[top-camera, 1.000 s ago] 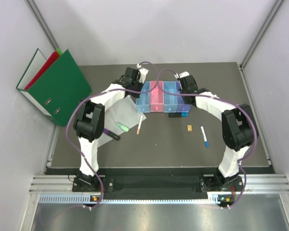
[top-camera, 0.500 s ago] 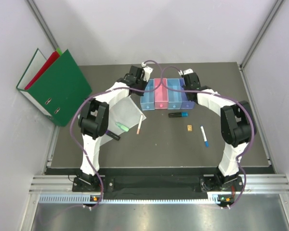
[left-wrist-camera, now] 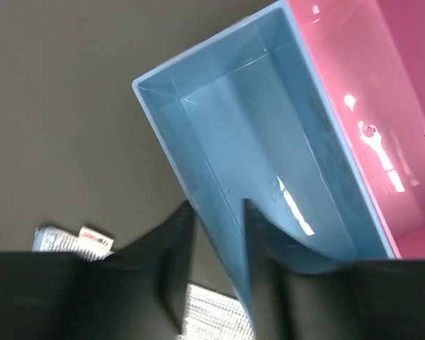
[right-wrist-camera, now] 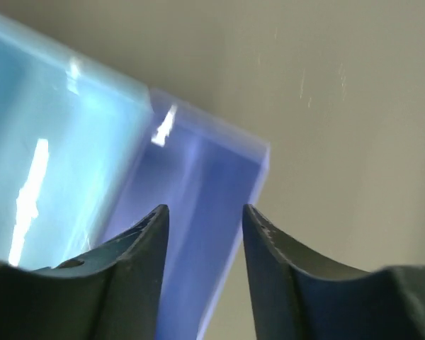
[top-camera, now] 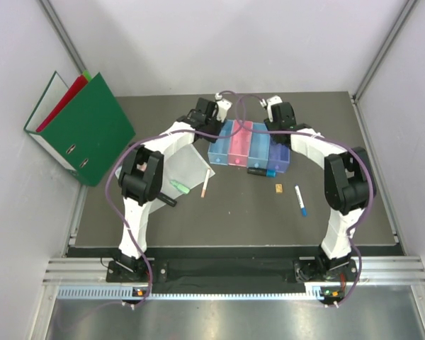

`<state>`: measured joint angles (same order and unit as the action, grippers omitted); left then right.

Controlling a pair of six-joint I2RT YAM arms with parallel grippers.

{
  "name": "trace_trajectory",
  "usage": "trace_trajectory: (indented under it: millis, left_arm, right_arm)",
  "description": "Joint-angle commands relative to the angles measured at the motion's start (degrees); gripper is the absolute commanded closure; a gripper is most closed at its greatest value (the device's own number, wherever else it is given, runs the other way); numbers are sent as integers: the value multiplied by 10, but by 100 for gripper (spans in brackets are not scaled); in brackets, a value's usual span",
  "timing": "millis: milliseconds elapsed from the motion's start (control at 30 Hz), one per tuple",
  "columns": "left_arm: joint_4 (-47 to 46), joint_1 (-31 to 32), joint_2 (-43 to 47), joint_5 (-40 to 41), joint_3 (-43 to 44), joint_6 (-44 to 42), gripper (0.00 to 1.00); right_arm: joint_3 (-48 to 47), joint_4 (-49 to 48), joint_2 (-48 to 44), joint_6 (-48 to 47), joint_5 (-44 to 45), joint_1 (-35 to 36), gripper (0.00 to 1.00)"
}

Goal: Sort the stationery into containers
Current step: Move the storage box to the center of the board.

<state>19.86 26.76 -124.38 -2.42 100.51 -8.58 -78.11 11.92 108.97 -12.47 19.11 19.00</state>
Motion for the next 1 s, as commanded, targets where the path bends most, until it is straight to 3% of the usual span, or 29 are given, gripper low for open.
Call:
trace_trajectory:
  millis: [0,100,200,433,600,967]
  left_arm:
    - [-9,25,31,-25,13,-30,53]
    - [-7,24,59,-6,4,-29,45]
    - [-7,23,93,11,-19,-40,41]
    - [-1,22,156,51,-88,-49,40]
    - [-13,10,189,100,-136,-60,38]
    - [-22,-78,251,116,-197,-109,37]
  right_arm:
    - [-55,-41,-14,-15,-34,3,49]
    - [-68,-32,-31,-15,-38,5,40]
    - [-72,-26,-51,-21,-39,8,38]
    - [-48,-3,-77,-21,-50,6,39]
    - [-51,42,-63,24,-115,7,42]
    - [-39,67,-28,70,-145,8,46]
